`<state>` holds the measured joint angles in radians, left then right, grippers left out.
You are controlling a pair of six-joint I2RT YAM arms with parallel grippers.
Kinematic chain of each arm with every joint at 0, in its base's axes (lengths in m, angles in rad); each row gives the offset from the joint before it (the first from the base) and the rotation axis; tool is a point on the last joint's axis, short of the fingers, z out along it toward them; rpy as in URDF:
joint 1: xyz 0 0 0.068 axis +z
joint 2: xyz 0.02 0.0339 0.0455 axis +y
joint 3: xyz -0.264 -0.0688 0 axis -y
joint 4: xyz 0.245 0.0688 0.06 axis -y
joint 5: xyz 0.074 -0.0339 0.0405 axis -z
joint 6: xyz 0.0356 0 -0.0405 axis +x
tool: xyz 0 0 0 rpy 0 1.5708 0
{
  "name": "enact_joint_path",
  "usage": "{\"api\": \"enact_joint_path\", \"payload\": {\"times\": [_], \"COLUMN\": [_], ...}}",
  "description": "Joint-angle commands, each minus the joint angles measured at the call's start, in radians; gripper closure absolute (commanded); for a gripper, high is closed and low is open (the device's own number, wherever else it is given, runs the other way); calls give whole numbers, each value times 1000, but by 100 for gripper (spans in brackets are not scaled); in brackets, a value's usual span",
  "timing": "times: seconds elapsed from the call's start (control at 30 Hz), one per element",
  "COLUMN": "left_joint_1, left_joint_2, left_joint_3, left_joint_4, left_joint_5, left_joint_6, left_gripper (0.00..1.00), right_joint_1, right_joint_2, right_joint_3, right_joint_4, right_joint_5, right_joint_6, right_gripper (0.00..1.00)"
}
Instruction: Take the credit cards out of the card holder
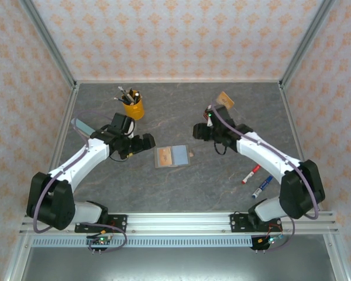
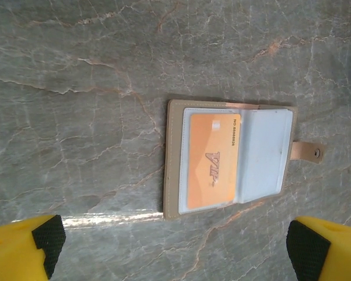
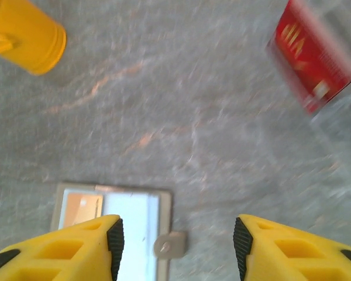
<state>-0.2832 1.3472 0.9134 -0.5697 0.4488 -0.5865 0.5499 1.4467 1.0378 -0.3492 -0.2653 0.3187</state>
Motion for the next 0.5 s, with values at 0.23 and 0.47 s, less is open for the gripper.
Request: {"api": "enact_joint_path", "payload": {"times": [0.23,0.47], "left_joint_1": [-86,-132], "left_joint_2": [97,189], "left_joint_3": [-18,-4], "left_joint_4": [106,162], "left_joint_5": [11,5], "left_joint_6": [-81,-117], "left_gripper": [9,32], "right_joint_1": [140,146], "right_joint_2": [227,341], "right_joint_3": [-67,-12], "right_joint_4": [296,313], "right_joint_5": [-251,-289], "right_joint_6": [341,364], "right_gripper": [47,55]}}
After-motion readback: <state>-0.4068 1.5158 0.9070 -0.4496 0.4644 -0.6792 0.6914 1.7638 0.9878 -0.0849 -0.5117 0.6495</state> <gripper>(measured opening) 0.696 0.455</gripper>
